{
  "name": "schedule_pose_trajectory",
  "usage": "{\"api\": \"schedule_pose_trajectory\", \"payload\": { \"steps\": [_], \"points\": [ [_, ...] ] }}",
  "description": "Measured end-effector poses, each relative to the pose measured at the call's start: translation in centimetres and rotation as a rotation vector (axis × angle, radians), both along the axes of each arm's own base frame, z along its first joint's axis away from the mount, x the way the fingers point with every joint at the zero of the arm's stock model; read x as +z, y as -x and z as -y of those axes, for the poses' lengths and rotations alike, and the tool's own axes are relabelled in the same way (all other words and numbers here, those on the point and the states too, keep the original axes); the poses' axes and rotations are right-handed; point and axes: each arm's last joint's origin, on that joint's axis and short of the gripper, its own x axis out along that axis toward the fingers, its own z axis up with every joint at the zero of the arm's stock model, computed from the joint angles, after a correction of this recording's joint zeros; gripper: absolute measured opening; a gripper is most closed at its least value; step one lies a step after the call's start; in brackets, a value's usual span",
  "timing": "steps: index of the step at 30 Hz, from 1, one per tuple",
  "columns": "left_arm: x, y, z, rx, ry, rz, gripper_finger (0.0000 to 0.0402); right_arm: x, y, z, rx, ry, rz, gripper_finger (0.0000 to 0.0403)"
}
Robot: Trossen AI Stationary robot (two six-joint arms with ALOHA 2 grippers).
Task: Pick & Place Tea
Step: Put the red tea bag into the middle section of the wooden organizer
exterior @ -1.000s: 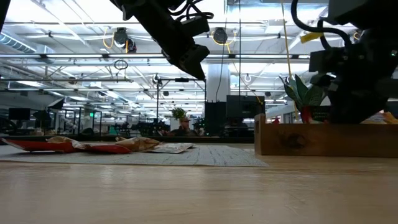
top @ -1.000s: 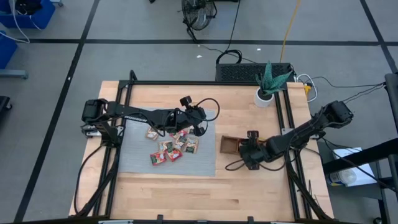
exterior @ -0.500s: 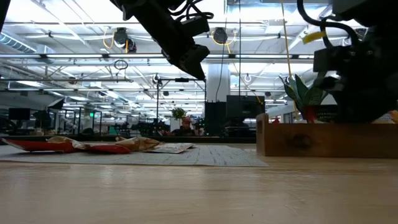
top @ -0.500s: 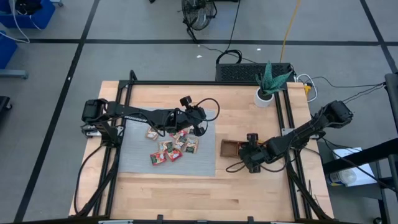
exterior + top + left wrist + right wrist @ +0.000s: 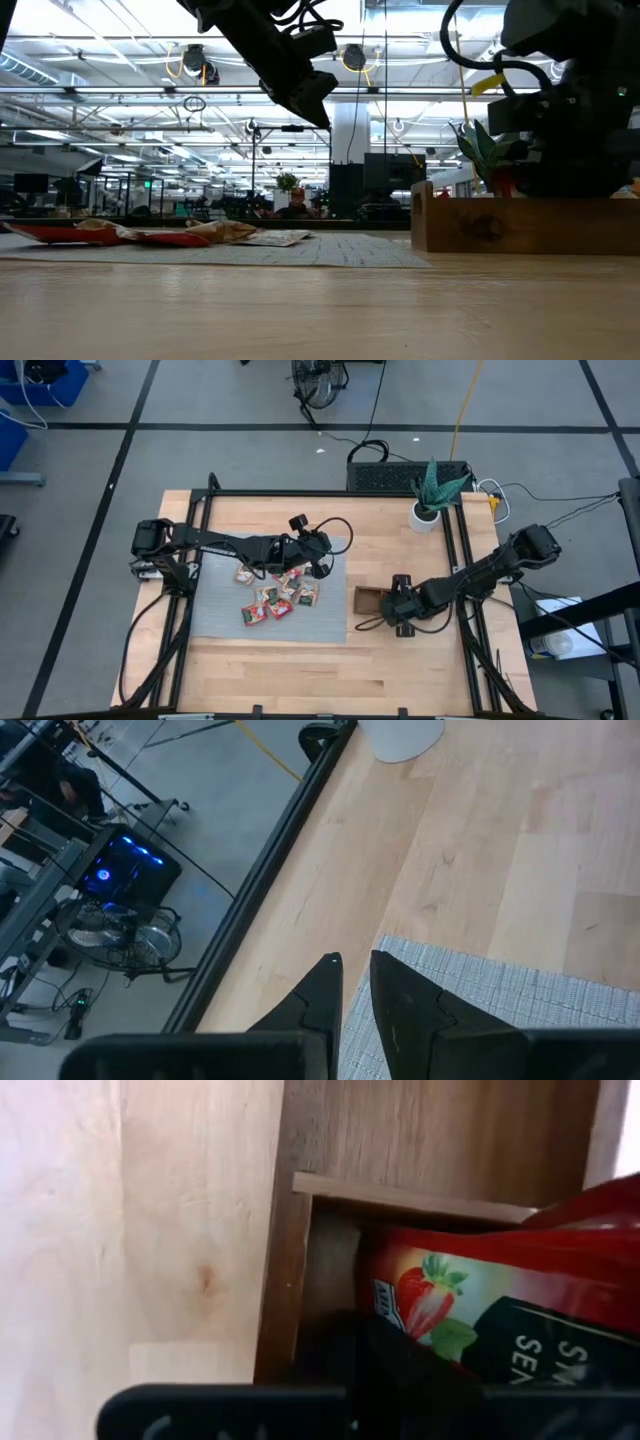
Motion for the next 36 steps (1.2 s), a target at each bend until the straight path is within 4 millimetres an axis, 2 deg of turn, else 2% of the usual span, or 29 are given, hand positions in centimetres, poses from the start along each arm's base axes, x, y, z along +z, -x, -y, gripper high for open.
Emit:
{"api": "schedule_pose_trajectory", "payload": {
  "steps": [9, 18, 29, 33, 36],
  "points": [
    [0.0, 0.0, 0.0, 0.0, 0.0, 0.0, 0.0062, 1.9, -0.3, -1.1, 0.034, 0.118, 0.133, 0.0],
    [0.0, 0.0, 0.0, 0.0, 0.0, 0.001, 0.0062, 3.3, -0.5, -1.7, 0.038, -0.04, 0.184, 0.0],
    [0.0, 0.0, 0.0, 0.0, 0.0, 0.002, 0.0062, 5.1, -0.1, -1.5, 0.037, -0.073, 0.274, 0.0],
    [-0.1, 0.1, 0.0, 0.004, 0.005, -0.006, 0.0063, 6.4, 0.3, -1.3, 0.047, -0.099, 0.342, 0.0],
    [-0.5, 0.4, 0.0, 0.02, 0.037, -0.035, 0.0063, 8.0, 0.3, -1.1, 0.073, -0.082, 0.478, 0.0]
  ]
}}
